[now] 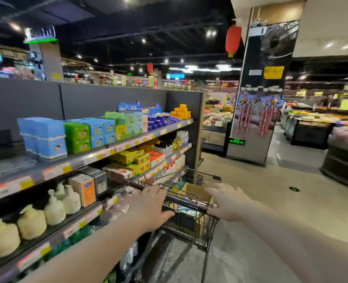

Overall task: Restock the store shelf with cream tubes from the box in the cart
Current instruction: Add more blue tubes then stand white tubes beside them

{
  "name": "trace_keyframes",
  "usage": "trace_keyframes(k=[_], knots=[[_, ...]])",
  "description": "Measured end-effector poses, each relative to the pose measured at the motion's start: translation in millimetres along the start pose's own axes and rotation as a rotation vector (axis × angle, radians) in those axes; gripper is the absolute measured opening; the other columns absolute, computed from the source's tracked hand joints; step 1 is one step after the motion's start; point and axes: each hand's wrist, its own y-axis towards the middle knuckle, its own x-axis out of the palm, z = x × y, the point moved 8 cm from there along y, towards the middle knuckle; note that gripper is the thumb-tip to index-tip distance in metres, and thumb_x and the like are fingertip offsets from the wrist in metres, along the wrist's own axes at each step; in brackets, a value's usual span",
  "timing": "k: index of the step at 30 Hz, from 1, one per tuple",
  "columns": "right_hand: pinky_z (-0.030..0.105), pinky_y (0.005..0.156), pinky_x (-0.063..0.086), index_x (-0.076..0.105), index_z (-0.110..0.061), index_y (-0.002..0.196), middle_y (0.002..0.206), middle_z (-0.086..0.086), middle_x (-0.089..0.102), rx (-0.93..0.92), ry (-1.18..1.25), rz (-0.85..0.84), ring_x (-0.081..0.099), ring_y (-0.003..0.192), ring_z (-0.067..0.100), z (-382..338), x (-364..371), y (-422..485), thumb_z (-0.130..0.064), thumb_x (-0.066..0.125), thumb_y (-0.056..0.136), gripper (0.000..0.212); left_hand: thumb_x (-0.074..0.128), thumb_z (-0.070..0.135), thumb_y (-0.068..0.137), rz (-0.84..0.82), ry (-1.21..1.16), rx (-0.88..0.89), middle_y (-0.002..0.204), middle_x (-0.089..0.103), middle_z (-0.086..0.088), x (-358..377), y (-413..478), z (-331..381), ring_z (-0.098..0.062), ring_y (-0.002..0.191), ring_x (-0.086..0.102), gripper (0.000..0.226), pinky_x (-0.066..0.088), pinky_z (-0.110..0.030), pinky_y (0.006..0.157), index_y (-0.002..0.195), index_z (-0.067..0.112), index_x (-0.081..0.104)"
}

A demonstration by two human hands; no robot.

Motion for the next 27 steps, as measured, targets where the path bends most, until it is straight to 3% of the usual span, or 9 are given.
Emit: trace_keyframes(k=[5, 14, 22, 27], knots=[[0.050, 0.112, 0.025, 0.025, -0.031, 0.147, 0.151, 0.002, 0.028, 0.112, 0.049, -0.028, 0.025, 0.141, 0.025, 85.3, 31.1, -26.0, -0.049, 0.052, 0.089, 0.066, 0.040, 0.060, 0.089, -0.047, -0.013, 0.139, 0.150, 0.028, -0.001, 19.7, 41.4, 93.5, -0.022, 0.139, 0.024, 0.068, 0.023, -0.043, 0.114, 0.144, 0.022, 0.026], [0.047, 0.112, 0.026, 0.027, -0.027, 0.146, 0.151, 0.002, 0.030, 0.255, 0.118, -0.127, 0.027, 0.140, 0.024, 200.5, 94.8, -5.5, -0.049, 0.049, 0.091, 0.064, 0.043, 0.062, 0.087, -0.095, -0.012, 0.285, 0.136, 0.042, -0.002, 84.8, 142.7, 188.1, -0.024, 0.128, 0.037, 0.062, 0.033, -0.042, 0.104, 0.132, 0.020, 0.038], [0.045, 0.113, 0.024, 0.023, -0.026, 0.148, 0.153, -0.001, 0.025, 0.326, 0.107, -0.208, 0.024, 0.141, 0.022, 289.6, 138.8, 76.0, -0.052, 0.046, 0.091, 0.067, 0.042, 0.060, 0.088, -0.206, -0.061, 0.337, 0.142, 0.034, -0.003, 161.1, 275.5, 232.0, -0.025, 0.133, 0.030, 0.066, 0.025, -0.041, 0.111, 0.139, 0.020, 0.031], [0.044, 0.115, 0.022, 0.023, -0.025, 0.148, 0.154, 0.000, 0.024, 0.359, 0.168, -0.239, 0.021, 0.143, 0.022, 333.6, 158.8, 130.8, -0.047, 0.048, 0.093, 0.064, 0.044, 0.060, 0.087, -0.257, -0.087, 0.302, 0.141, 0.038, -0.002, 195.0, 347.0, 234.5, -0.024, 0.133, 0.034, 0.065, 0.028, -0.041, 0.108, 0.138, 0.020, 0.034]])
